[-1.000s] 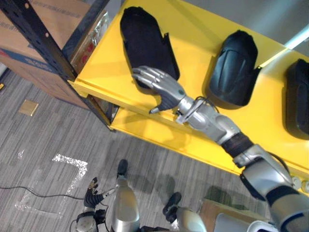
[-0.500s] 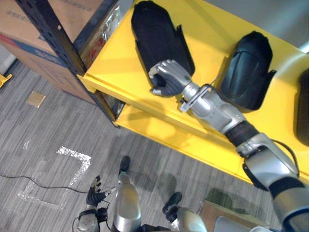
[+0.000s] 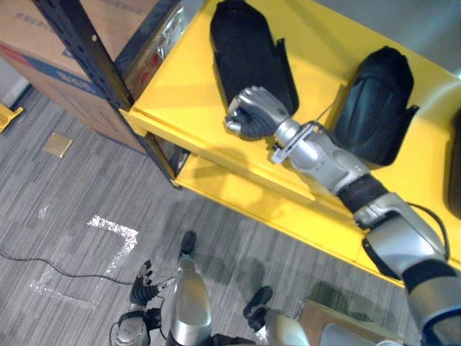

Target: Walk over and take plastic housings, then place them on the shelf

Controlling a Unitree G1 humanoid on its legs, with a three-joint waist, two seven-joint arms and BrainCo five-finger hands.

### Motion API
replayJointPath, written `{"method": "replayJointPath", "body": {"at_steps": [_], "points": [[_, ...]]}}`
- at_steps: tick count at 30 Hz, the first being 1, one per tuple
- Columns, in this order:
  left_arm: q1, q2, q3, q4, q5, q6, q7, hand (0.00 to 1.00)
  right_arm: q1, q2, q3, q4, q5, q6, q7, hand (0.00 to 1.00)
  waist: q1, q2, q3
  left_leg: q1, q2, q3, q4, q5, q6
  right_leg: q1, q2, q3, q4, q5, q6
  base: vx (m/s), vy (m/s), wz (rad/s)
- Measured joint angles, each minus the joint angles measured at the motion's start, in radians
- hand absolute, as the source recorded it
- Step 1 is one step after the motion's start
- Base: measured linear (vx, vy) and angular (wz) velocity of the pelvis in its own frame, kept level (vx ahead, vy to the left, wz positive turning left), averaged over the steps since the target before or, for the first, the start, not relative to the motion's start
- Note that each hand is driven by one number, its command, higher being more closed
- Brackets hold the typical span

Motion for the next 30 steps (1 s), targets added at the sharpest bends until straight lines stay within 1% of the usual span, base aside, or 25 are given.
{"method": "replayJointPath", "body": {"at_steps": [5,7,9,10,11,13,15,16,19,20,21,22,23,24,26,27,28,30], "points": [[0.0,0.0,-0.013,0.0,-0.001,0.0,0.0,0.0,-0.022,0.001,0.0,0.015,0.025,0.032,-0.001,1.0,0.005,0.002,0.003,-0.003,0.0,-0.004,0.0,0.0,0.0,0.0,0.0,-0.005,0.0,-0.001,0.0,0.0,0.0,0.01],[0.0,-0.001,-0.032,0.0,-0.001,0.0,0.001,0.0,-0.028,0.002,-0.004,0.028,0.047,0.064,-0.009,1.0,0.008,0.004,0.004,-0.003,0.0,-0.006,0.0,0.0,0.0,0.0,-0.001,-0.007,0.005,-0.004,0.0,0.0,0.0,0.0],[0.0,-0.002,-0.037,-0.004,-0.001,0.0,0.001,0.0,-0.029,0.002,-0.012,0.031,0.061,0.081,-0.016,1.0,0.009,0.008,0.007,-0.003,0.0,-0.009,0.0,0.001,-0.002,0.0,-0.001,-0.009,0.01,-0.007,0.0,-0.01,-0.004,0.02],[0.0,-0.002,-0.038,-0.004,-0.002,0.0,0.001,0.0,-0.029,0.006,-0.025,0.031,0.061,0.108,-0.019,1.0,0.01,0.015,0.011,-0.002,0.0,-0.01,0.0,0.002,-0.001,0.0,-0.002,-0.009,0.013,-0.009,0.0,0.0,0.0,0.0],[0.0,-0.002,-0.038,-0.004,-0.002,0.001,0.001,0.0,-0.03,0.007,-0.029,0.031,0.062,0.112,-0.02,1.0,0.01,0.016,0.011,-0.002,0.0,-0.01,0.0,0.002,-0.001,0.0,-0.002,-0.009,0.014,-0.009,0.0,0.0,0.0,0.0],[0.0,-0.002,-0.038,-0.004,-0.003,0.002,0.002,0.0,-0.03,0.023,-0.058,0.03,0.085,0.143,-0.02,1.0,0.01,0.021,0.014,0.0,0.0,-0.01,0.0,0.003,-0.001,-0.001,-0.004,-0.009,0.022,-0.013,0.0,0.0,0.0,0.0],[0.0,-0.003,-0.045,-0.005,-0.028,0.002,0.004,0.0,-0.03,0.052,-0.092,0.03,0.119,0.21,-0.019,1.0,0.01,0.021,0.014,0.006,0.0,-0.009,0.0,0.003,-0.001,0.0,-0.006,-0.008,0.03,-0.019,0.001,0.0,0.0,0.0],[0.0,-0.003,-0.051,-0.006,-0.03,0.003,0.007,0.0,-0.03,0.06,-0.098,0.03,0.125,0.227,-0.019,1.0,0.01,0.021,0.014,0.007,0.0,-0.008,0.0,0.003,-0.001,0.0,-0.007,-0.007,0.031,-0.019,0.0,-0.01,-0.015,-0.03],[0.0,-0.008,-0.078,-0.011,-0.031,0.007,0.011,0.0,-0.031,0.097,-0.135,0.017,0.134,0.305,-0.006,1.0,0.008,0.026,0.017,0.012,0.0,-0.002,0.0,0.003,-0.001,-0.001,-0.009,-0.002,0.036,-0.02,0.0,-0.02,-0.011,-0.05],[0.0,-0.013,-0.078,-0.011,-0.032,0.012,0.016,0.0,-0.031,0.118,-0.147,-0.007,0.149,0.347,0.011,1.0,0.004,0.027,0.018,0.014,0.0,0.002,0.0,0.003,-0.001,-0.004,-0.012,0.001,0.042,-0.022,0.0,-0.02,-0.008,-0.06],[0.0,-0.013,-0.078,-0.011,-0.032,0.014,0.017,0.0,-0.031,0.122,-0.15,-0.009,0.149,0.354,0.013,1.0,0.003,0.028,0.018,0.014,0.0,0.002,0.0,0.003,-0.001,-0.004,-0.012,0.001,0.043,-0.022,0.0,-0.02,-0.008,-0.05],[0.0,-0.015,-0.078,-0.011,-0.032,0.02,0.021,0.0,-0.031,0.133,-0.153,-0.014,0.156,0.375,0.027,1.0,0.001,0.029,0.019,0.016,0.0,0.005,0.0,0.003,-0.001,-0.005,-0.014,0.003,0.045,-0.022,0.0,-0.01,-0.004,-0.05],[0.0,-0.016,-0.078,-0.011,-0.032,0.025,0.022,0.0,-0.031,0.142,-0.157,-0.02,0.16,0.385,0.031,1.0,0.001,0.031,0.02,0.018,-0.001,0.007,0.0,0.002,-0.001,-0.005,-0.015,0.007,0.047,-0.022,0.0,-0.03,-0.005,-0.09],[0.0,-0.02,-0.077,-0.011,-0.037,0.031,0.024,0.0,-0.031,0.152,-0.161,-0.027,0.171,0.401,0.06,1.0,0.0,0.033,0.021,0.024,-0.002,0.011,0.0,0.0,0.003,-0.005,-0.017,0.013,0.05,-0.023,0.001,-0.02,-0.004,-0.09],[0.001,-0.025,-0.077,-0.011,-0.038,0.033,0.025,0.0,-0.03,0.166,-0.161,-0.044,0.194,0.418,0.102,1.0,-0.005,0.034,0.021,0.028,-0.003,0.013,0.0,-0.003,0.007,-0.005,-0.021,0.016,0.057,-0.027,0.001,-0.01,-0.004,-0.03],[0.001,-0.027,-0.077,-0.011,-0.038,0.034,0.025,0.0,-0.03,0.17,-0.16,-0.048,0.197,0.419,0.116,1.0,-0.009,0.034,0.021,0.029,-0.003,0.013,0.0,-0.003,0.007,-0.005,-0.022,0.016,0.059,-0.028,0.001,0.0,0.0,0.0],[0.003,-0.031,-0.077,-0.011,-0.037,0.036,0.025,0.0,-0.03,0.177,-0.158,-0.053,0.208,0.419,0.134,0.0,-0.015,0.034,0.021,0.029,-0.004,0.013,0.0,-0.003,0.007,-0.005,-0.022,0.016,0.06,-0.028,0.001,0.0,0.0,0.0],[0.003,-0.033,-0.077,-0.011,-0.037,0.04,0.025,0.0,-0.03,0.19,-0.154,-0.063,0.215,0.419,0.152,0.0,-0.021,0.034,0.021,0.029,-0.004,0.013,0.0,-0.003,0.007,-0.006,-0.022,0.016,0.061,-0.028,0.001,0.0,0.0,0.0]]}}
